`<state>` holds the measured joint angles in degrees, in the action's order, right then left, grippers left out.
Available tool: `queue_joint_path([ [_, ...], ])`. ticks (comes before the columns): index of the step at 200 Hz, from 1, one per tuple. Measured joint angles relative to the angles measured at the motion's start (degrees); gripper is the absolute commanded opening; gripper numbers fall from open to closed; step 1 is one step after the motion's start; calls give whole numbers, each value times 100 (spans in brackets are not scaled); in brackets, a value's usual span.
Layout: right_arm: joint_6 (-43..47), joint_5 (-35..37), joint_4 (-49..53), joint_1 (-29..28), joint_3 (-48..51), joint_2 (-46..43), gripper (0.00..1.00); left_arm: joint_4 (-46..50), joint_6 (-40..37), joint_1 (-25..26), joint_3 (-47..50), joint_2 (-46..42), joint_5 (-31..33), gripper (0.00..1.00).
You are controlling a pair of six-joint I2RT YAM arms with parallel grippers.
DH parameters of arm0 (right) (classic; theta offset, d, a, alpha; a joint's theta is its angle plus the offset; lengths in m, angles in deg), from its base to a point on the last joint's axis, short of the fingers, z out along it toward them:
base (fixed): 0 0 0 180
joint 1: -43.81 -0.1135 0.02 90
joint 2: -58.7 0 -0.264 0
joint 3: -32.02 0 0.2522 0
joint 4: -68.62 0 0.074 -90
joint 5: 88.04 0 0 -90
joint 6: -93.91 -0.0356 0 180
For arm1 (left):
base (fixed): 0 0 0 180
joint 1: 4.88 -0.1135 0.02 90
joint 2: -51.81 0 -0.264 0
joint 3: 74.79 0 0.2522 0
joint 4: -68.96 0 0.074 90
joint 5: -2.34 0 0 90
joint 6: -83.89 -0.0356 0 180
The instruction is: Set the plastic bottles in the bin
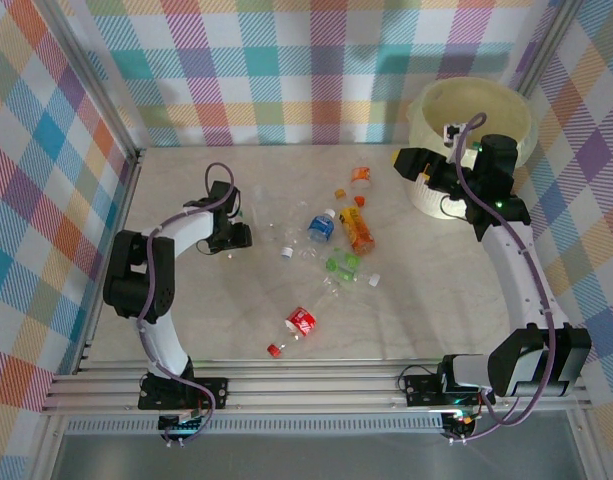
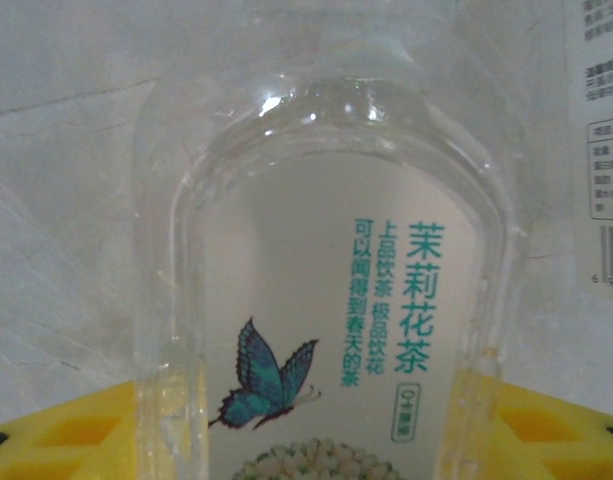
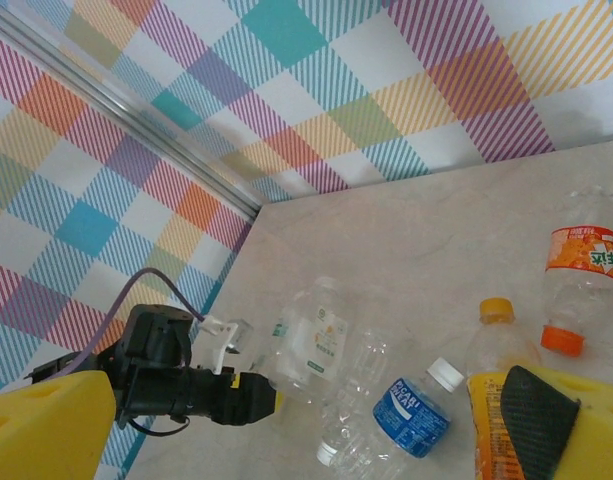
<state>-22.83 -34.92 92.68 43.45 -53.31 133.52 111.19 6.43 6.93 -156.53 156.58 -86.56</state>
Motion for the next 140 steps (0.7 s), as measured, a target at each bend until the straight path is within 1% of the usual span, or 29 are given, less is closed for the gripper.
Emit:
queue_joint_path([
  [42, -197, -37, -212, 0, 76, 28, 100, -236, -20, 0, 553, -442, 63, 43],
  [72, -348, -251, -505, -17, 289, 57, 100, -378, -26, 0, 879, -951, 90, 40],
  [115, -413, -378, -769, -262, 339, 109, 100, -573, 15, 92, 1156, -2365, -59, 38],
  [126, -411, -374, -780, -372, 339, 109, 100, -686, 57, 210, 1211, -2741, -116, 38],
  [140, -413, -374, -780, -509, 339, 109, 100, -892, 129, 516, 1252, -3180, -225, 37],
])
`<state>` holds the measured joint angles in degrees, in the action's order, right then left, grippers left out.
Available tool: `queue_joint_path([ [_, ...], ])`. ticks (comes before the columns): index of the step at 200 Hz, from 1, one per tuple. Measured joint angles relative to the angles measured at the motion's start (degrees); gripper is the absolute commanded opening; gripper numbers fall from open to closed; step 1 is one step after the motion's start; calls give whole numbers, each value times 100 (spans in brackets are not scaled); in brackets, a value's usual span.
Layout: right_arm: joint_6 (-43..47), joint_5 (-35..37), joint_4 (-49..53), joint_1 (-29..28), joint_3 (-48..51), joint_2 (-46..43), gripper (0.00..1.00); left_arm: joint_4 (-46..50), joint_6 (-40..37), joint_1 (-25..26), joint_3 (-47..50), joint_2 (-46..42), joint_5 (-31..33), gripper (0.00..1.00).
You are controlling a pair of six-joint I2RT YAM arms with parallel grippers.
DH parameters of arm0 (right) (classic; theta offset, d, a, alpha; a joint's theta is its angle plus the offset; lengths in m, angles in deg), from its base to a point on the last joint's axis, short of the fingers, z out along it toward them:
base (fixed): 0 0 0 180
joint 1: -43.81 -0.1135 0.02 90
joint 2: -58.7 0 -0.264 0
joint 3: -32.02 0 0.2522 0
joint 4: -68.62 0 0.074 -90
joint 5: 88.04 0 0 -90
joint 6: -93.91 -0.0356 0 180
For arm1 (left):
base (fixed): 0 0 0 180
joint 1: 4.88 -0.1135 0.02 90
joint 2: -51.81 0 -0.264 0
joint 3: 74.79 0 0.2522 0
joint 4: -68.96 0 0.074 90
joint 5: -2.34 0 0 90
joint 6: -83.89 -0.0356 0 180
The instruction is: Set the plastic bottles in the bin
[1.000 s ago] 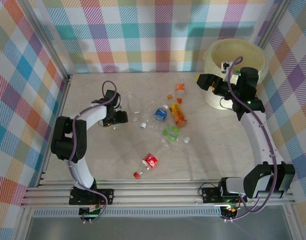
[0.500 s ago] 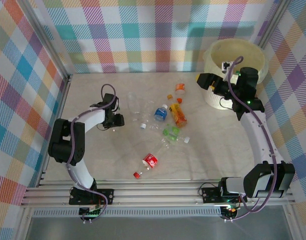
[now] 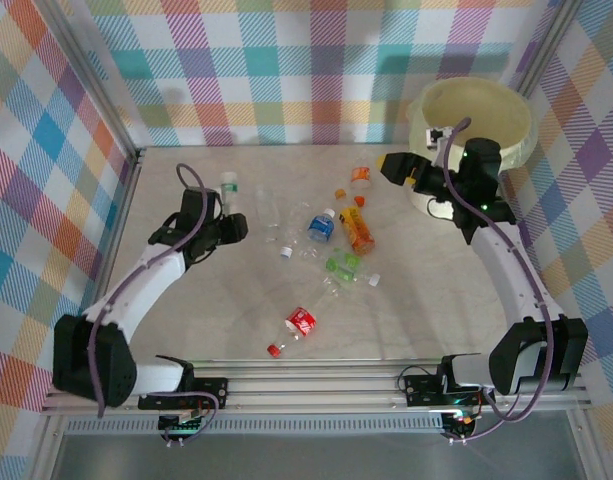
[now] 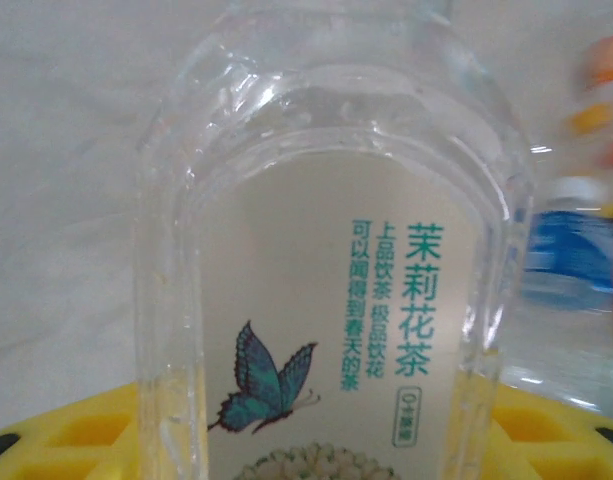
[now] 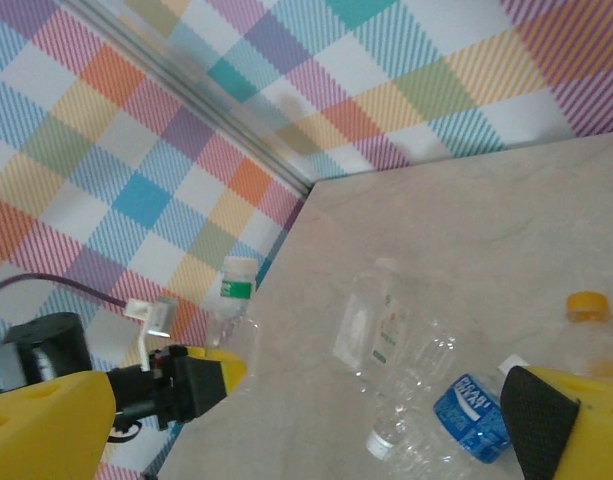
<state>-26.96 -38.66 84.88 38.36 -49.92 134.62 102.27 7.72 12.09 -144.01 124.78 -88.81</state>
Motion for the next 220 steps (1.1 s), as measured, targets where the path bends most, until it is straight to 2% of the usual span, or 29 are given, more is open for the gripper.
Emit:
queue_joint_path([
  [28, 7, -59, 2, -234, 0, 0, 100, -693, 118, 675, 11, -428, -387, 37],
  [48, 96, -229, 15, -361, -7, 0, 100, -1246, 227, 933, 2, -391, -852, 37],
  [121, 527, -925, 4, -745, -151, -28, 100, -2848, 627, 1740, -754, 739, -2898, 37],
  [168, 811, -1353, -11, -831, -240, -48, 100, -3858, 1147, 1827, -898, 1001, -4168, 37],
  [202, 960, -1884, -94, -981, -374, -28, 100, -4223, 1392, 1851, -898, 1001, -4601, 37],
  [220, 1064, -2142, -219, -1117, -450, -7, 96, -4312, 1510, 1851, -898, 1003, -4669, 37],
])
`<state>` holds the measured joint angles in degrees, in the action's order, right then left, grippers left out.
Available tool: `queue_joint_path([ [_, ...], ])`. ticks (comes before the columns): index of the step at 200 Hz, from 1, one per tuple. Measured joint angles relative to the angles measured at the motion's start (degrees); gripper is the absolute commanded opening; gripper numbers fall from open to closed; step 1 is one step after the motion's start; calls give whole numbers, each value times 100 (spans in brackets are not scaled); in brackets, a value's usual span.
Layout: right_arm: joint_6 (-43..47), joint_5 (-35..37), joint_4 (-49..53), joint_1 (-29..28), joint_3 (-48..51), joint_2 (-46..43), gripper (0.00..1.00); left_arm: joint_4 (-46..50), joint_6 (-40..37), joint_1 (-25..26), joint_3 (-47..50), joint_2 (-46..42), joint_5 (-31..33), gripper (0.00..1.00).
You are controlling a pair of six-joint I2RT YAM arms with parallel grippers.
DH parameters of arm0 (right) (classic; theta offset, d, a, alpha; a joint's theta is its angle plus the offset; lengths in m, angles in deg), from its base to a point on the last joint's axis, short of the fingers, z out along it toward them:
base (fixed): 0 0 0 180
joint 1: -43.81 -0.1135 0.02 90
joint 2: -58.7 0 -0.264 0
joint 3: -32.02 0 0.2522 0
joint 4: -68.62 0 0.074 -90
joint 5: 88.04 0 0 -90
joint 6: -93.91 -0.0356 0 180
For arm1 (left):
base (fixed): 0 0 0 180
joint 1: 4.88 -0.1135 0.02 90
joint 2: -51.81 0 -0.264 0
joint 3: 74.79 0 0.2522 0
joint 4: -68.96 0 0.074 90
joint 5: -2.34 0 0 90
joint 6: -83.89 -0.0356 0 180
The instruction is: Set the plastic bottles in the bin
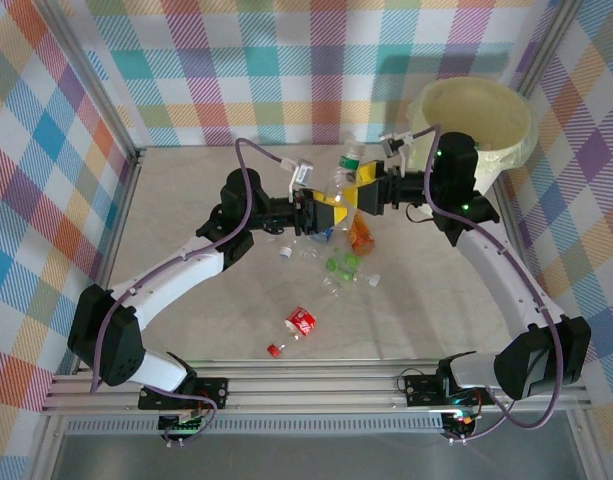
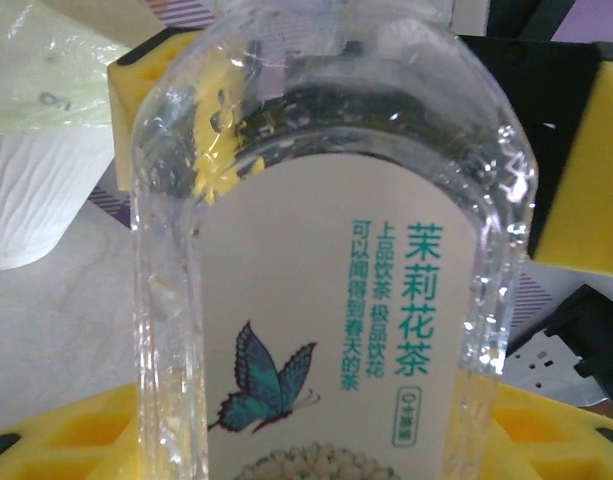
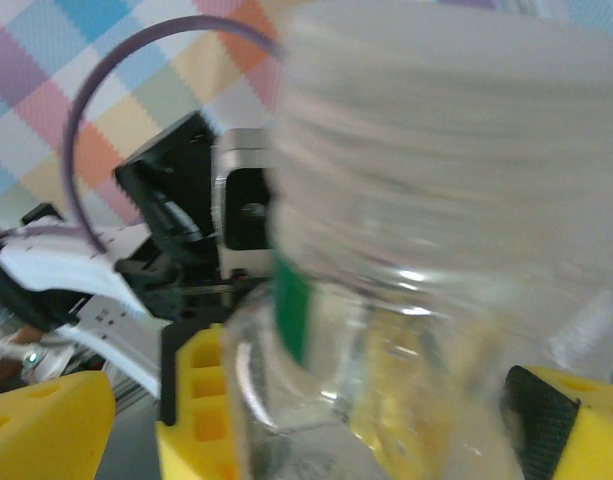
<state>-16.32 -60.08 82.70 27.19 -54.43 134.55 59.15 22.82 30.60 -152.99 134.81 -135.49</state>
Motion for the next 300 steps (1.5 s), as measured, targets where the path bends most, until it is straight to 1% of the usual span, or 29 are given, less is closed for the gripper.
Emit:
queue_joint_path([
  [22, 83, -70, -131, -101, -52, 61, 81, -260, 144, 2, -2, 17, -138, 37],
  [48, 101, -39, -201, -142, -81, 170, 58, -544, 315, 2, -28, 90, -275, 37],
  [69, 61, -9, -197, -140, -96, 205, 46, -682, 422, -2, -33, 160, -323, 38],
  [74, 44, 2, -192, -140, -98, 205, 43, -699, 433, -4, -33, 170, -326, 40],
  [84, 20, 17, -168, -140, -105, 208, 39, -717, 452, -4, -33, 179, -323, 44],
  [92, 4, 44, -157, -140, -109, 208, 37, -713, 457, -4, -39, 179, -308, 50],
  [113, -2, 155, -101, -140, -131, 184, 36, -579, 417, -7, -114, 181, -258, 68],
  [117, -4, 214, -81, -142, -133, 170, 36, -522, 420, -4, -138, 181, -212, 70],
  [158, 101, 1300, 409, -131, -197, 92, 35, 142, 155, 7, -179, 144, 560, 82],
  [176, 122, 1884, 774, 13, -367, 92, 34, 450, -7, 7, -109, 4, 981, 88],
  [200, 120, 2763, 1215, 376, -772, 92, 34, 925, -210, 7, 116, -461, 1720, 95],
  [229, 11, 3751, 1447, 992, -1276, 140, 35, 1355, -411, 7, 380, -1058, 2743, 98],
  [243, -98, 4079, 1453, 1279, -1436, 216, 35, 1545, -463, 7, 518, -1266, 3189, 98],
  [273, -542, 4618, 1458, 1836, -1930, 675, 36, 1888, -505, 7, 826, -1547, 3915, 100],
  [300, -944, 5101, 1408, 2144, -2199, 1117, 37, 2192, -498, 7, 1104, -1703, 4321, 100],
])
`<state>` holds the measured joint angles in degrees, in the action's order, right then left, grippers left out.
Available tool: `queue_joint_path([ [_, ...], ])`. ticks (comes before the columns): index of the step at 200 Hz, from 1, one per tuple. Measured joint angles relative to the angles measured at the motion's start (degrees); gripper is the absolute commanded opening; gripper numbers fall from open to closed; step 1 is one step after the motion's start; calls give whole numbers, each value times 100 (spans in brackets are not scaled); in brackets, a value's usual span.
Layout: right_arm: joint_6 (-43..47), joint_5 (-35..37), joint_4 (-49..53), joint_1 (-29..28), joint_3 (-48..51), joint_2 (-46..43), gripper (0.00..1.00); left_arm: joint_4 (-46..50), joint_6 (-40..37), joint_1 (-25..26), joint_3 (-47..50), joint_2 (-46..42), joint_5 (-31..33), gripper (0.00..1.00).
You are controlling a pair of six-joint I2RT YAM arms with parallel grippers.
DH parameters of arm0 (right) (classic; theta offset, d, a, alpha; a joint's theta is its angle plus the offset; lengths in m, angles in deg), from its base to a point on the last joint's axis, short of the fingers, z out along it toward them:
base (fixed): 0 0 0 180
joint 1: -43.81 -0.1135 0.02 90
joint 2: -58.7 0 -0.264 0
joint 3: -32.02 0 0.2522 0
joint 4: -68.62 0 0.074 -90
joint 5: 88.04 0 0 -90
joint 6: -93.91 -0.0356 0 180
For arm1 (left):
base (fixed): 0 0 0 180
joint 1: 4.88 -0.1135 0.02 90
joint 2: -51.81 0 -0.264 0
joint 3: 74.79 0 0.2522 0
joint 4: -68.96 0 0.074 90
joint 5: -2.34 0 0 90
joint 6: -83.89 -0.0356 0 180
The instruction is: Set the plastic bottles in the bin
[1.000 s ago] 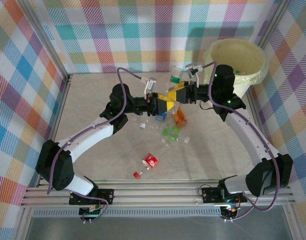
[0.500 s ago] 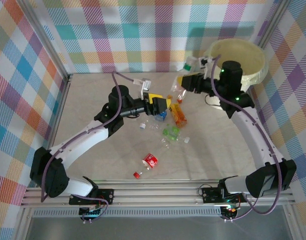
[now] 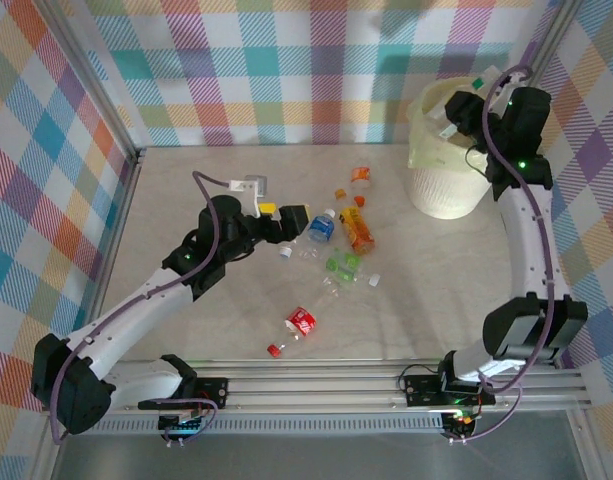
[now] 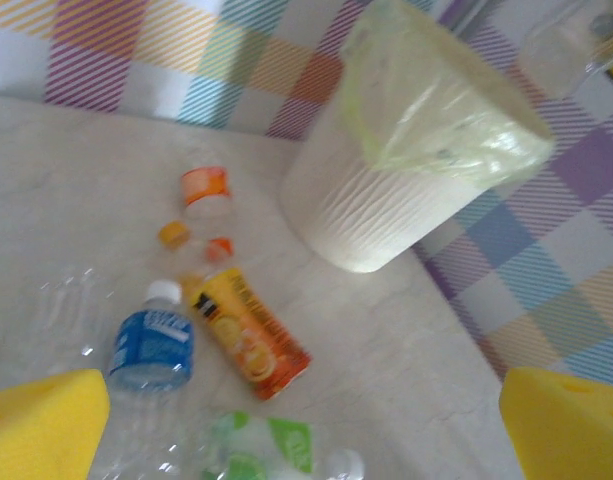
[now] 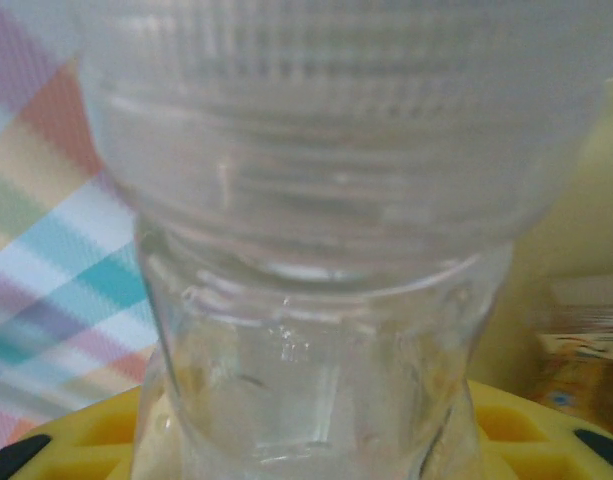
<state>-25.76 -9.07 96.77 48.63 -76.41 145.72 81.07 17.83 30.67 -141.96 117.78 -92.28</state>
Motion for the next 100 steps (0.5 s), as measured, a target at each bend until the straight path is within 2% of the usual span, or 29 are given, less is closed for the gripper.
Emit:
queue_joint_path([
  [60, -444, 1331, 66, 273, -581, 951, 44, 487, 114, 0, 529, -540, 935, 100],
  [100, -450, 1515, 592, 278, -1123, 1408, 60, 691, 223, 0, 610, -601, 1379, 100],
])
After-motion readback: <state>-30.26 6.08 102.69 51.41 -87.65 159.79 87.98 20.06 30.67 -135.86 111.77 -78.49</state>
